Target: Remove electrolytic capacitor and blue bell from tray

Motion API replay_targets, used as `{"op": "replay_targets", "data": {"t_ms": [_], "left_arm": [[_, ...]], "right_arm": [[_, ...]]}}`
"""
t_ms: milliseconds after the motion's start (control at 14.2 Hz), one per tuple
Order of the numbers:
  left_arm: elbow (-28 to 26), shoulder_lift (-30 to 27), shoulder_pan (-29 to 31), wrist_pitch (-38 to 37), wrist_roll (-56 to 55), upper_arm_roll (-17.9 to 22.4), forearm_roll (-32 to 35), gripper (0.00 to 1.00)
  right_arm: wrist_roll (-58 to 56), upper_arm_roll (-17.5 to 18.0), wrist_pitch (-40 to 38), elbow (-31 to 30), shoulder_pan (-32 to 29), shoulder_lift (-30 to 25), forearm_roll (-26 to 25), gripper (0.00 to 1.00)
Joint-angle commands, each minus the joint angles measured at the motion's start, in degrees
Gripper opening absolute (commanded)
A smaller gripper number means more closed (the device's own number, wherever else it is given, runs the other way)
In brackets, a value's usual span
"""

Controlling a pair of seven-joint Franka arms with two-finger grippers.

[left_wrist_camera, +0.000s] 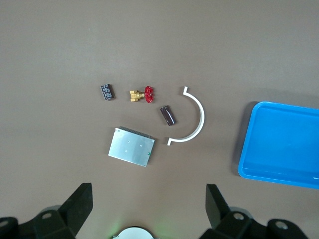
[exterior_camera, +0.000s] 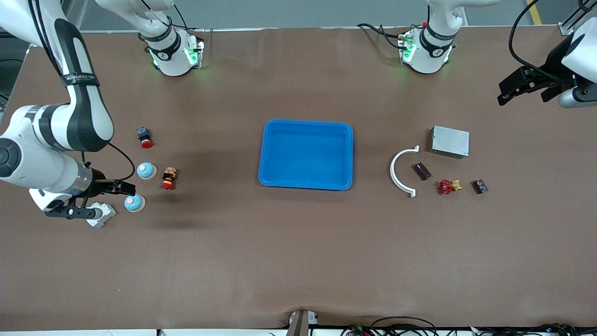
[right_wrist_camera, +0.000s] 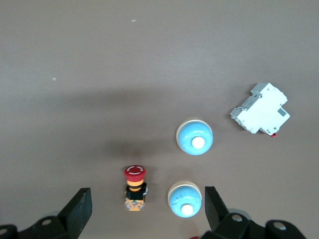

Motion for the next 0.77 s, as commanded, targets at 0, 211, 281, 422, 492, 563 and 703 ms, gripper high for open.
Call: {"op": "replay_targets", "data": {"t_ms": [0, 211, 281, 422, 492, 563, 703], "left_arm": [[-0.7, -0.9, 0.2, -0.6, 1.2, 0.0, -0.1, 1.0], [-2.7, -2.6, 0.2, 0.0, 1.0, -0.1, -0.1, 1.0], [-3.7, -3.5, 0.2, 0.5, 1.0, -0.1, -0.1, 1.0], [-4.1, -3.8, 0.2, 0.6, 1.1, 0.0, -0.1, 1.0], [-4.7, -4.1, 0.2, 0.6, 1.0, 0.0, -0.1, 1.0], [-4.8, -4.1, 0.2, 0.6, 1.1, -0.1, -0.1, 1.0], [-4.7, -4.1, 0.2, 0.6, 1.1, 0.0, -0.1, 1.0]], "right_arm": [[1.1, 0.0, -2.1, -0.7, 1.0, -4.1, -0.9, 1.0], [0.5, 0.0, -8.1, 3.0, 1.0, -5.1, -1.0, 1.0], [0.5, 0.1, -11.3, 5.4, 1.0, -5.4, -2.2, 1.0], [0.3, 0.1, -17.3, 9.8, 1.0, -6.1, -3.7, 1.0], [0.2, 0.1, -19.3, 11.2, 0.9, -6.7, -3.8, 1.0], [0.1, 0.1, -20.3, 11.8, 0.7, -7.8, -3.8, 1.0], [-1.4, -0.2, -22.0, 12.7, 0.7, -10.0, -3.8, 1.0]]}}
